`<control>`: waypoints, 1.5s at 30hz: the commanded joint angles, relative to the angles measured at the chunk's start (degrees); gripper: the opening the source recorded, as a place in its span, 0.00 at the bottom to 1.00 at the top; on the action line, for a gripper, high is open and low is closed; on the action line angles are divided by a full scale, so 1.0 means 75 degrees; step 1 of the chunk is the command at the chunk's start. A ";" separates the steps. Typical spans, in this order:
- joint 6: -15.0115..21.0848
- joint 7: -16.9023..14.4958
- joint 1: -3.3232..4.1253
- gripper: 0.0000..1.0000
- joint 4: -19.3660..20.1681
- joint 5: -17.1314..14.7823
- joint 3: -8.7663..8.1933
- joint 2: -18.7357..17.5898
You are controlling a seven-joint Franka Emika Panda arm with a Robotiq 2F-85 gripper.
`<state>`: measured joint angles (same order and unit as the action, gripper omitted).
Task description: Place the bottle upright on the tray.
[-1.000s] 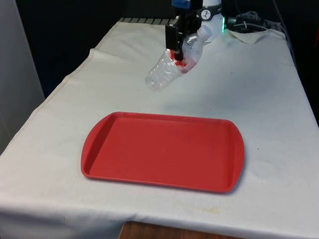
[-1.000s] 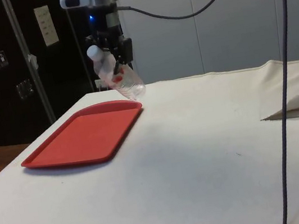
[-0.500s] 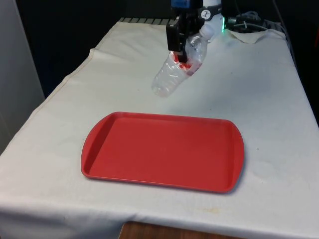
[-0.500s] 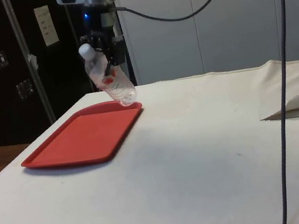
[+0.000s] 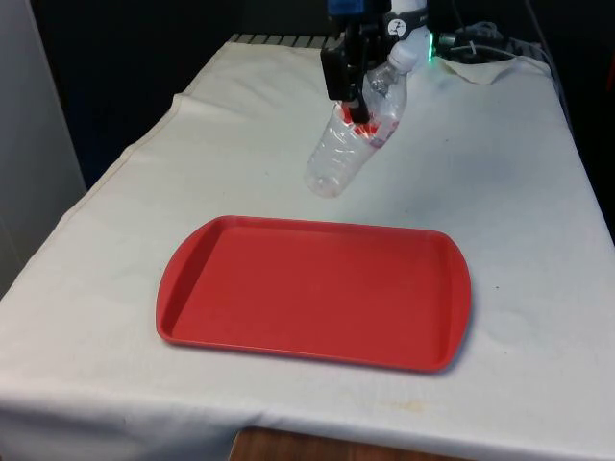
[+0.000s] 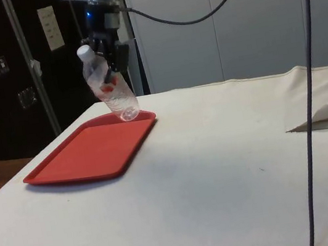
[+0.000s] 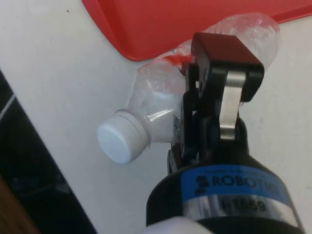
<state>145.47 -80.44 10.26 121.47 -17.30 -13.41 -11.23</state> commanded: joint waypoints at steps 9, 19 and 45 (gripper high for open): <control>0.0038 -0.0856 -0.0092 0.32 -0.0336 -0.1192 0.0008 -0.0214; -0.0031 -0.1566 -0.0138 0.32 -0.0695 -0.2193 -0.0076 -0.0451; -0.0871 -0.2781 -0.0267 0.32 -0.1795 -0.3957 -0.0718 -0.1367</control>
<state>139.40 -100.44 8.82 108.75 -45.95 -19.08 -21.08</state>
